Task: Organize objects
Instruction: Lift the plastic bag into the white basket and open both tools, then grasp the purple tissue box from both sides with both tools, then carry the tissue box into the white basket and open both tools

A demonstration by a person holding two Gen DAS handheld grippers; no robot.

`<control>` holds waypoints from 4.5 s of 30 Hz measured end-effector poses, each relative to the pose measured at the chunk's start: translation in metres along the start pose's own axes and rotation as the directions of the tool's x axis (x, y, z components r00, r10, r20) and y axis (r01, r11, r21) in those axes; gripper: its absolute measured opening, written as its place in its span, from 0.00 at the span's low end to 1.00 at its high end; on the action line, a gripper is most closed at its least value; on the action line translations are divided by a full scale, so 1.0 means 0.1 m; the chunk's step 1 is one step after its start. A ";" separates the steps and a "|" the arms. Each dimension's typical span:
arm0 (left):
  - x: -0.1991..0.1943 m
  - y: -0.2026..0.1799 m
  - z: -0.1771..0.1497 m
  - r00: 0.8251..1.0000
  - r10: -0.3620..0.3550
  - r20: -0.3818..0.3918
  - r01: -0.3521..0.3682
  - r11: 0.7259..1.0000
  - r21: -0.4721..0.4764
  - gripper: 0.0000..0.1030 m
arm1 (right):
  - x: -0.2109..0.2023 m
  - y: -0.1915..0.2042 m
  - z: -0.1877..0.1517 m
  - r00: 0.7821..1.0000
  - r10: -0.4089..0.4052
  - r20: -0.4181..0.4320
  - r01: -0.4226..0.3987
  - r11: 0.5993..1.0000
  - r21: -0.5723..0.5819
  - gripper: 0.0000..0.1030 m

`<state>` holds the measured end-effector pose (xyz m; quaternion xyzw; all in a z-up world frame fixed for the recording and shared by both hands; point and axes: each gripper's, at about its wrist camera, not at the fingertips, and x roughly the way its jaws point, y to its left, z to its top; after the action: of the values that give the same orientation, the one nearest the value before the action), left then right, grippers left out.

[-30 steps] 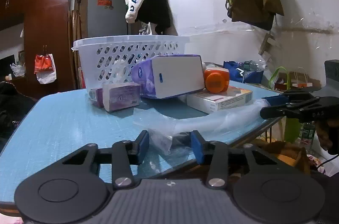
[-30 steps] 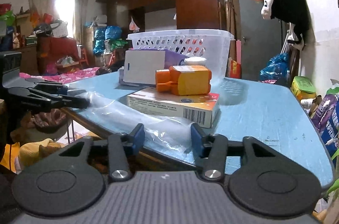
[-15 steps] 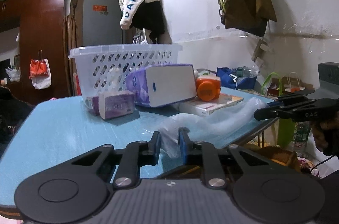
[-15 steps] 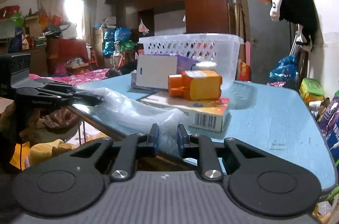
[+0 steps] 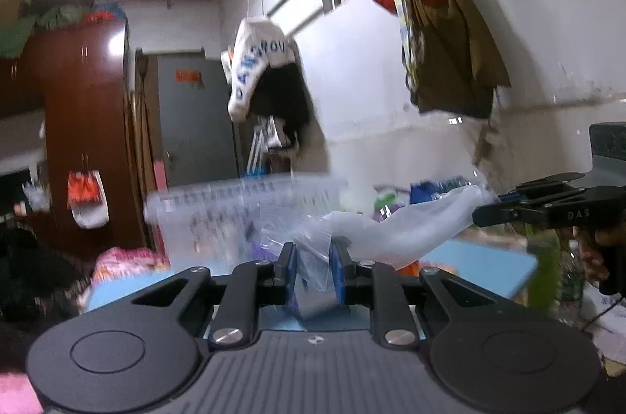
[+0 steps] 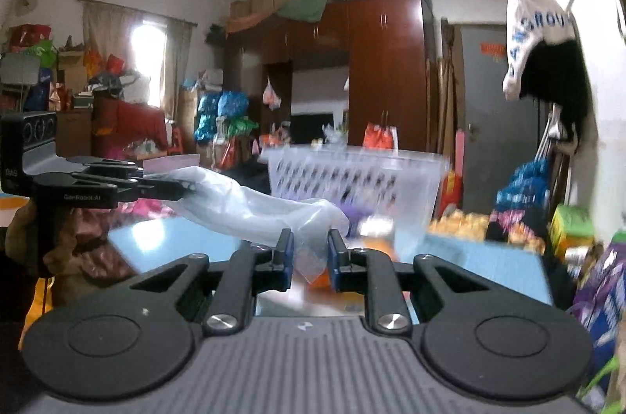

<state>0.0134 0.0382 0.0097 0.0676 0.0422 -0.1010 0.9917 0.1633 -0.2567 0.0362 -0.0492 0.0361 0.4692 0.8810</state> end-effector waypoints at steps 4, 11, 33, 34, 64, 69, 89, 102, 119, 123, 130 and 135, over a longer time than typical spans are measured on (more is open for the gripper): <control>0.16 0.11 0.31 0.999 0.013 0.033 -0.014 1.000 0.011 0.22 | 0.19 -0.15 0.29 1.000 -0.013 0.027 0.014 1.000 -0.016 0.19; 0.59 0.34 0.72 0.998 0.051 0.032 -0.051 0.999 0.011 0.22 | 0.62 -0.42 0.64 0.999 -0.034 0.025 0.035 0.999 -0.024 0.19; 1.98 1.21 0.80 0.969 0.144 -0.202 -0.157 0.986 -0.052 0.22 | 1.79 -0.70 0.55 0.973 -0.118 -0.197 0.118 0.993 -0.014 0.20; 2.00 1.23 0.80 0.966 0.148 -0.210 -0.162 0.985 -0.052 0.22 | 1.81 -0.70 0.54 0.970 -0.122 -0.209 0.122 0.992 -0.015 0.20; 0.53 0.34 0.01 0.989 0.088 -0.116 -0.105 0.984 -0.145 0.81 | 0.06 -0.29 -0.36 0.992 -0.100 -0.078 0.114 0.974 0.196 1.00; 0.54 0.36 -0.19 0.984 0.093 -0.151 -0.116 0.982 -0.151 0.81 | 0.17 -0.28 -0.40 0.989 -0.092 -0.113 0.111 0.980 0.168 1.00; 0.61 0.29 -0.33 0.992 -0.016 -0.123 -0.006 0.985 -0.172 0.81 | 0.40 -0.06 -0.28 0.999 -0.004 -0.048 0.011 0.990 0.140 1.00; 0.90 0.37 -0.27 0.984 -0.082 -0.159 0.044 0.973 -0.228 0.81 | 0.80 -0.03 -0.19 0.982 0.098 -0.163 -0.075 0.987 0.139 0.76; 1.18 0.36 -0.27 0.954 -0.177 -0.241 0.119 0.964 -0.236 0.50 | 0.97 -0.04 -0.14 0.962 0.103 -0.253 -0.090 0.994 0.061 0.57; 1.16 0.32 -0.28 0.958 -0.167 -0.231 0.113 0.967 -0.230 0.47 | 0.95 -0.05 -0.15 0.965 0.115 -0.237 -0.102 0.993 0.064 0.55; 0.98 0.19 -0.23 0.977 -0.134 -0.169 0.101 0.976 -0.191 0.45 | 0.80 0.04 -0.10 0.977 0.111 -0.183 -0.107 0.994 0.035 0.54; 0.73 0.05 -0.14 0.986 -0.113 -0.120 0.094 0.984 -0.152 0.45 | 0.63 0.18 -0.01 0.986 0.100 -0.131 -0.102 0.995 -0.008 0.54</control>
<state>0.0849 0.0304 -0.0103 -0.0009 0.1163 -0.1444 0.9826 0.1832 -0.1946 0.0271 -0.0841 0.0925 0.5093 0.8514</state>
